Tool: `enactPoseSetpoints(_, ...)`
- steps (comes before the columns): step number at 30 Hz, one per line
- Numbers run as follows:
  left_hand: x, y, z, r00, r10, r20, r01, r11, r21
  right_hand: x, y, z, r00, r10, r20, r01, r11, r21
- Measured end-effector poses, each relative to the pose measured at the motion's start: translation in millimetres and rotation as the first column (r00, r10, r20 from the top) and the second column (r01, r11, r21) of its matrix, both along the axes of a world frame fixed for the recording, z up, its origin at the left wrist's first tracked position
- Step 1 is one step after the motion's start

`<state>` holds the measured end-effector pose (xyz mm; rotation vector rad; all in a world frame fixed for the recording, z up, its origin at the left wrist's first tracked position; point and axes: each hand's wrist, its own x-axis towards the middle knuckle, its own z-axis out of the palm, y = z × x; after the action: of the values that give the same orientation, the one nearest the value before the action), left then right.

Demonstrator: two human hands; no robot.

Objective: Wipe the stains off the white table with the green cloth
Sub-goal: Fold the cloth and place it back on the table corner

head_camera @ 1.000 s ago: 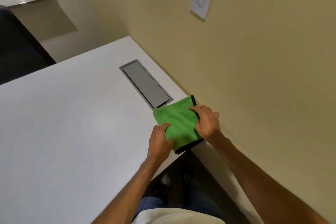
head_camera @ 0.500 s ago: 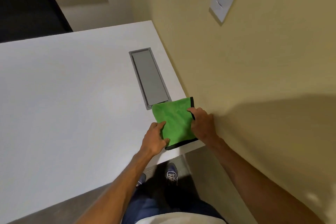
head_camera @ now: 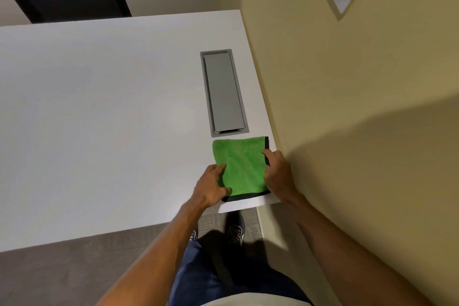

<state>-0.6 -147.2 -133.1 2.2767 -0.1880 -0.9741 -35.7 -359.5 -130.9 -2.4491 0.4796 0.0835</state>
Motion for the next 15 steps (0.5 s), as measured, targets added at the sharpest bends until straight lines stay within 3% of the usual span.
enactPoseSetpoints(4, 3.7, -5.6, -0.7, 0.999, 0.046, 0.003, -0.046, 0.999, -0.011, 5.5, -6.4, 5.6, 0.998, 0.047, 0.035, -0.046, 0.998, -0.039)
enactPoseSetpoints(7, 4.3, -7.5, -1.9, 0.999, 0.009, 0.035, -0.012, 0.998, 0.059, 4.5, -9.3, 4.7, 0.983, 0.131, -0.127, -0.158, 0.959, -0.234)
enactPoseSetpoints(11, -3.2, -8.5, -4.4, 0.948, -0.279, 0.151, 0.236, 0.938, 0.253, -6.9, -6.0, -0.7, 0.958, 0.284, -0.026, -0.274, 0.892, -0.36)
enactPoseSetpoints(15, -15.4, -11.1, -13.4, 0.833, -0.548, 0.076, 0.476, 0.779, 0.408, -22.6, -4.6, -19.8, 0.878, 0.44, -0.19, -0.475, 0.752, -0.457)
